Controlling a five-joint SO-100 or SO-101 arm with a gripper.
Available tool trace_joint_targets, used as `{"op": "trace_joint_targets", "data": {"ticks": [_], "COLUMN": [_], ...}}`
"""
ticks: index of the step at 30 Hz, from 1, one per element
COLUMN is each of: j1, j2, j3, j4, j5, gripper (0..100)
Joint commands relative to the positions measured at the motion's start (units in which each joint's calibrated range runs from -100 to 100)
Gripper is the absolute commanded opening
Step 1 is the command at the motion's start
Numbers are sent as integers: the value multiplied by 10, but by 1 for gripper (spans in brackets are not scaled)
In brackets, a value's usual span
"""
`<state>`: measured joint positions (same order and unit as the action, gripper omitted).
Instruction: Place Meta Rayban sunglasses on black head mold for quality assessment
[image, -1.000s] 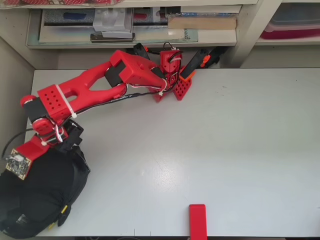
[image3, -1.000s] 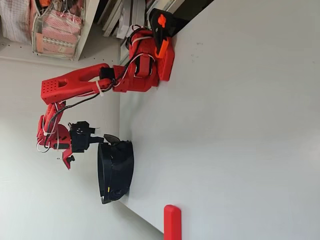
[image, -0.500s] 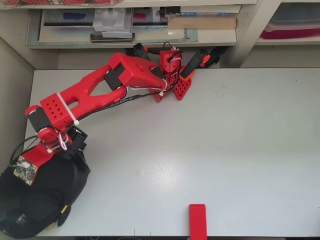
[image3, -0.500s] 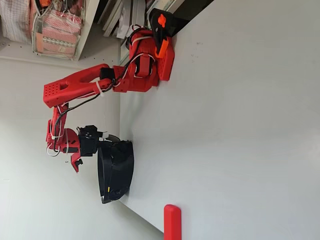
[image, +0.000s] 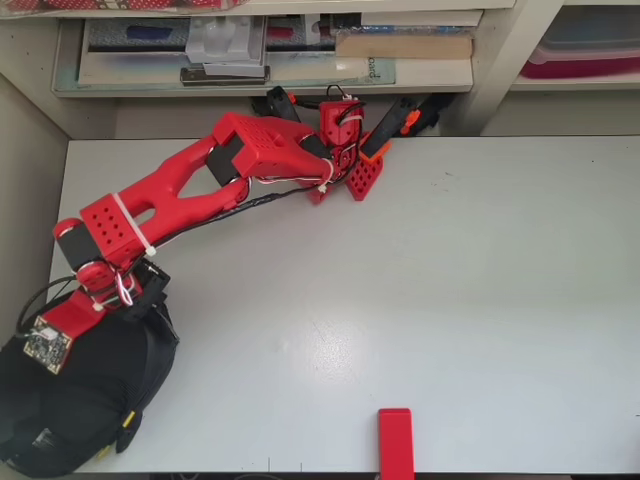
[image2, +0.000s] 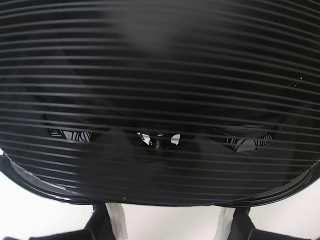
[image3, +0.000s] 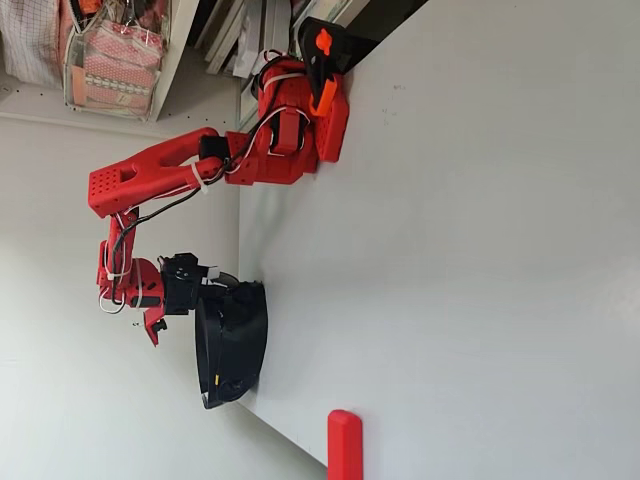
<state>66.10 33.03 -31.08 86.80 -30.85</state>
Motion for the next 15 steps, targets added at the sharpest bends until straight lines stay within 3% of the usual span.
{"op": "trace_joint_targets", "data": {"ticks": [1,15], "j1": [-17,-19], "j2": [-20,37], "j3": [-46,-137], "j4": [-15,3], "j5": [-4,3], "gripper": [93,93]}}
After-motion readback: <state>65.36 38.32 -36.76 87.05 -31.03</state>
